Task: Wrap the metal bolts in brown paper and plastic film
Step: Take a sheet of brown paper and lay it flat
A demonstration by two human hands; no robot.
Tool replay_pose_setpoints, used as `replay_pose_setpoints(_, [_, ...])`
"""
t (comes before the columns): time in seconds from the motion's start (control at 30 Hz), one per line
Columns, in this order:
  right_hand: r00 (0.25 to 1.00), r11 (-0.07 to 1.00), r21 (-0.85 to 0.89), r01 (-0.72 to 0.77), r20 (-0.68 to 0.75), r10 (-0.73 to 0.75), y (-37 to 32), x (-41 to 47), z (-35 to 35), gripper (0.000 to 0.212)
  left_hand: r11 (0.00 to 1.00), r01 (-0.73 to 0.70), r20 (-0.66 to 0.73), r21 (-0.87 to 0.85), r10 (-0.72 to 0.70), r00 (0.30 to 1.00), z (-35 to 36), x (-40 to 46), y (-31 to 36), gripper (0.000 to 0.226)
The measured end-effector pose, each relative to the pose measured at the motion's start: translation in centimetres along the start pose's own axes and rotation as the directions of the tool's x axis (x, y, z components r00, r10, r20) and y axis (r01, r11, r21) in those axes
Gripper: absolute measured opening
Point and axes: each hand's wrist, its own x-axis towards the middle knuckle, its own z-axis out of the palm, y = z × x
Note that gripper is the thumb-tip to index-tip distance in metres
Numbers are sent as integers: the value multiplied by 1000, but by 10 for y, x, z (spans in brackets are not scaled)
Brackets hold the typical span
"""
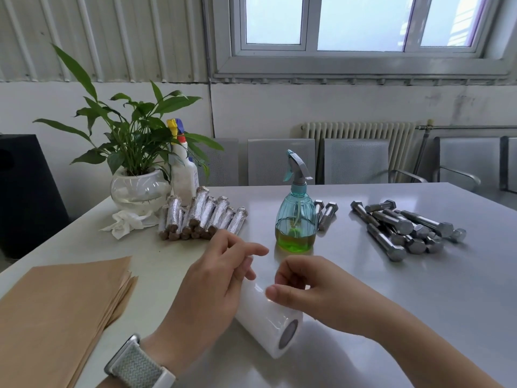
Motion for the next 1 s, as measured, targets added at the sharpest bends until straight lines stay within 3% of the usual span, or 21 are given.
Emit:
replay_pose_setpoints(0.17, [997, 995, -101, -11, 73, 18, -2, -9, -14, 21, 998, 7, 27, 63, -9, 1000, 0, 0, 2, 29])
replay_pose_setpoints(0.47, [993, 965, -251, 73, -72, -94, 1, -11, -15, 18, 997, 10, 118, 82, -20, 993, -4, 12, 4, 34])
replay_pose_setpoints(0.6, [988, 982, -165, 95, -108, -114, 1, -9, -15, 24, 991, -74, 156, 113, 56, 986, -2, 25, 4, 42])
replay_pose_setpoints(0.73, [988, 993, 70, 91, -128, -81, 1, -7, -19, 22, 998, -61, 130, 25, 57, 990, 2, 36, 2, 44])
replay_pose_setpoints(0.9, [986, 986, 117, 117, -129, -102, 4, -6, -18, 28, 992, 74, 128, -105, -61, 990, 7, 42, -7, 33])
replay_pose_setpoints(1.0, [983, 986, 83, 143, -125, -132, 4, -5, -15, 30, 965, 181, 211, -188, -140, 967, 6, 45, -9, 39])
